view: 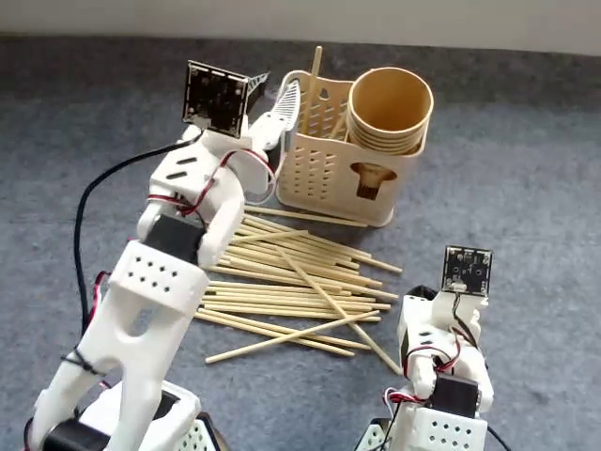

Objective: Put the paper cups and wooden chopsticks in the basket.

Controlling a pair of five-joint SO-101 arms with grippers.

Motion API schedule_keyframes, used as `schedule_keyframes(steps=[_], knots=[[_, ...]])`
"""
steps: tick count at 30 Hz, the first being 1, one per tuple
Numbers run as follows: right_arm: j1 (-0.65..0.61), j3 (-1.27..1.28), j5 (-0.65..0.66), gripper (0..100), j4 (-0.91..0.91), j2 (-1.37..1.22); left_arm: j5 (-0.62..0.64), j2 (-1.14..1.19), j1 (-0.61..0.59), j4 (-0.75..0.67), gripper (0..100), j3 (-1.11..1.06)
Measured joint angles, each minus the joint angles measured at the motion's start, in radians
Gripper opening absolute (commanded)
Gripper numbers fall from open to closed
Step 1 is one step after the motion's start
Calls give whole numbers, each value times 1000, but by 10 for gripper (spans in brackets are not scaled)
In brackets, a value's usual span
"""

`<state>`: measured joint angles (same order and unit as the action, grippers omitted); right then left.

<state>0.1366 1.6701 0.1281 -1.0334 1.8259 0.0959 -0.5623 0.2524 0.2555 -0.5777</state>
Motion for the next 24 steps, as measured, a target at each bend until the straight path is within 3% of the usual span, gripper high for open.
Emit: schedule_keyframes(steps=[9, 20, 24], knots=[[0, 0, 0, 5, 0, 0, -14, -58, -196, 247, 130, 0], [0, 0, 0, 5, 0, 0, -232, -58, -358, 506, 130, -8], [0, 0, 0, 5, 0, 0, -325, -58, -385, 525, 130, -91]])
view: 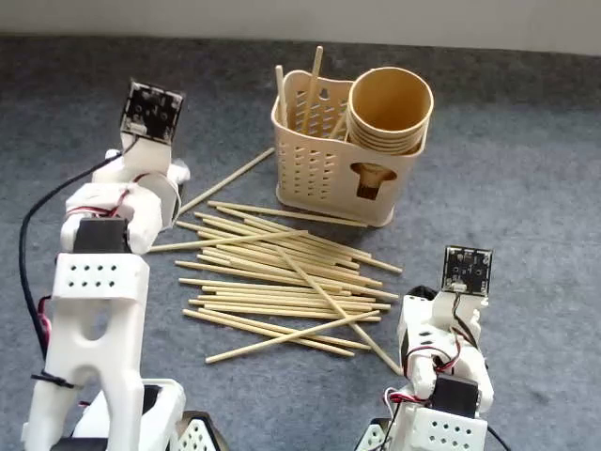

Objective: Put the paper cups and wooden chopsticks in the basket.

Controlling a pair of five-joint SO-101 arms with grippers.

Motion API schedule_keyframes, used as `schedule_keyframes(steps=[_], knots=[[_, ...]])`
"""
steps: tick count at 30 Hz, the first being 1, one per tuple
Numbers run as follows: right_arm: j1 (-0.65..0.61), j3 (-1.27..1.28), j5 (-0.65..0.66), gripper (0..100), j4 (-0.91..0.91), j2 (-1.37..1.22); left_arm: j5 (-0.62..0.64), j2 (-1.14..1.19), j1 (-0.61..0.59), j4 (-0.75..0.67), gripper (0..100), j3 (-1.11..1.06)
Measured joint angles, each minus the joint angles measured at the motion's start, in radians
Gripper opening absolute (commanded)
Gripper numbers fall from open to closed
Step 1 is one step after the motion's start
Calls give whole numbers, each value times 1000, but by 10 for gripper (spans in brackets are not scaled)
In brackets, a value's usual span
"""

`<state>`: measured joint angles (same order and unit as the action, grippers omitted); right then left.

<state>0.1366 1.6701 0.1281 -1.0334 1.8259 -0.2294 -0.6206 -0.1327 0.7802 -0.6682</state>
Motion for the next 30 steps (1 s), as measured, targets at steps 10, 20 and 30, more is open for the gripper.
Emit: schedule_keyframes(steps=[10, 20, 30], knots=[[0, 0, 0, 5, 0, 0, -135, 107, -6, 2, 130, -64], [0, 0, 0, 5, 0, 0, -181, 631, -6, 43, 130, 259], [0, 0, 0, 5, 0, 0, -181, 1108, -6, 255, 123, 718]])
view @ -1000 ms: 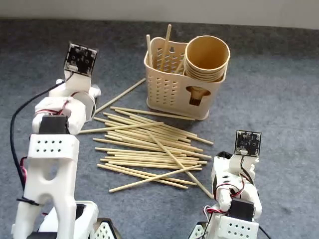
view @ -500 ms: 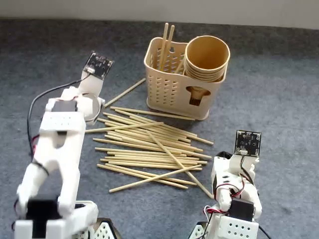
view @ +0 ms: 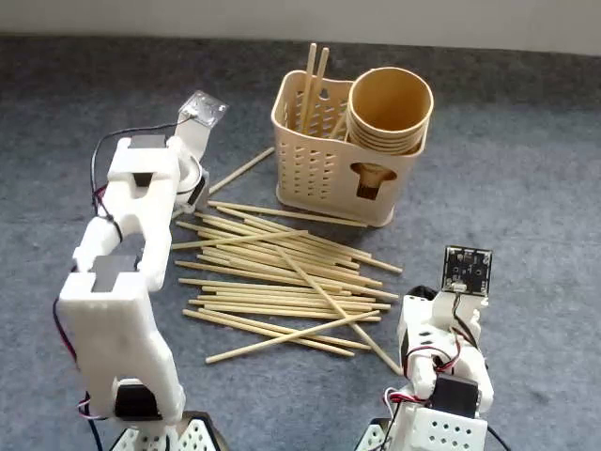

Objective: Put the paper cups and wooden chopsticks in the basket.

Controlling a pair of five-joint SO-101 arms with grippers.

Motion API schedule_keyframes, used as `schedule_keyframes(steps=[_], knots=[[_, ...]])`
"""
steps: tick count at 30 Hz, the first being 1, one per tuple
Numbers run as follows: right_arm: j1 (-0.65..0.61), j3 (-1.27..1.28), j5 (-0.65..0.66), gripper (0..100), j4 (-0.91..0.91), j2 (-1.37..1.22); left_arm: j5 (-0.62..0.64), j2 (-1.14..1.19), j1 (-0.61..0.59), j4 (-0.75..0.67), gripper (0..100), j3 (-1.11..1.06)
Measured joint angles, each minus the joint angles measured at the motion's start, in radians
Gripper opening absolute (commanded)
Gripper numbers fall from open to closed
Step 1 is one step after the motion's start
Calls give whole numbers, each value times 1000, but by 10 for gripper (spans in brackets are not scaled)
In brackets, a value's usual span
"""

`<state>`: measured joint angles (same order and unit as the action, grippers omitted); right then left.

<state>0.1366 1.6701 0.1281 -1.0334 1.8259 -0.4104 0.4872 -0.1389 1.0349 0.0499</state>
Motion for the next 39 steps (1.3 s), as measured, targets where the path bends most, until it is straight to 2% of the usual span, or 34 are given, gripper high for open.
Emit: schedule_keyframes(steps=[5, 14, 29, 39], knots=[[0, 0, 0, 5, 0, 0, -3, 163, 0, 133, 6, 216], [0, 0, 0, 5, 0, 0, -51, 338, -3, 387, 6, 525], [0, 0, 0, 5, 0, 0, -58, 348, -161, 675, 5, 655], [0, 0, 0, 5, 0, 0, -58, 331, -239, 704, 5, 617]])
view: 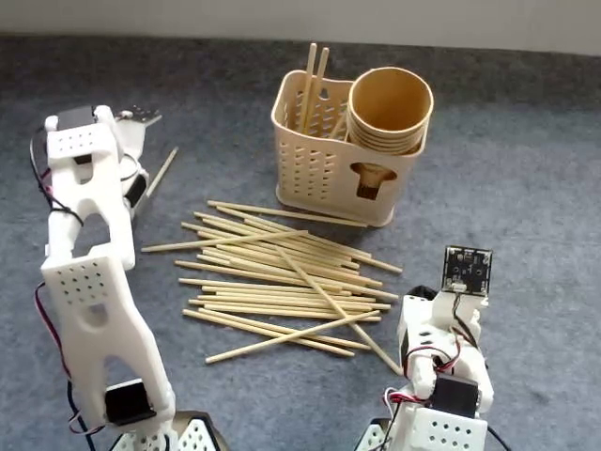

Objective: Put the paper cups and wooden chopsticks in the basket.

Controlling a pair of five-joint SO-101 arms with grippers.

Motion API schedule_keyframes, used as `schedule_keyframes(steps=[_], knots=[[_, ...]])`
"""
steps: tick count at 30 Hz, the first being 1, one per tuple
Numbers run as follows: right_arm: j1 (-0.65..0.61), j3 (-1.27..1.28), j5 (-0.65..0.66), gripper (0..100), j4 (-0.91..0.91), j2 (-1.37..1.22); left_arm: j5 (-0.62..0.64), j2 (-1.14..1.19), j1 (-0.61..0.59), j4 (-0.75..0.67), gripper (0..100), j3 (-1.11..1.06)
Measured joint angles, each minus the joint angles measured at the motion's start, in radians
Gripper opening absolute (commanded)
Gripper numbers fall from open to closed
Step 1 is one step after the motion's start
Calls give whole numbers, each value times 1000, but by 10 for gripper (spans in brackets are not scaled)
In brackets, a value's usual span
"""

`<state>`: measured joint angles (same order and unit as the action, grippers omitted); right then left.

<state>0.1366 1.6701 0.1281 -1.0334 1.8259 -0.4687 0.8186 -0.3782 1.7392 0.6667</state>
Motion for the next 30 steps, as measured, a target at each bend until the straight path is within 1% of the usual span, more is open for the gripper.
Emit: schedule_keyframes(steps=[4, 8, 10, 13, 15, 17, 27, 30], knots=[[0, 0, 0, 5, 0, 0, -35, -117, 0, 0, 5, -161], [0, 0, 0, 5, 0, 0, -48, -282, 0, -12, 8, -382], [0, 0, 0, 5, 0, 0, -49, -365, 0, -66, 35, -488], [0, 0, 0, 5, 0, 0, -49, -460, 0, -180, 130, -624], [0, 0, 0, 5, 0, 0, -49, -499, 0, -241, 150, -686], [0, 0, 0, 5, 0, 0, -49, -519, 0, -284, 149, -718], [0, 0, 0, 5, 0, 0, -48, -525, 3, -485, 150, -730], [0, 0, 0, 5, 0, 0, -5, -525, 21, -552, 150, -733]])
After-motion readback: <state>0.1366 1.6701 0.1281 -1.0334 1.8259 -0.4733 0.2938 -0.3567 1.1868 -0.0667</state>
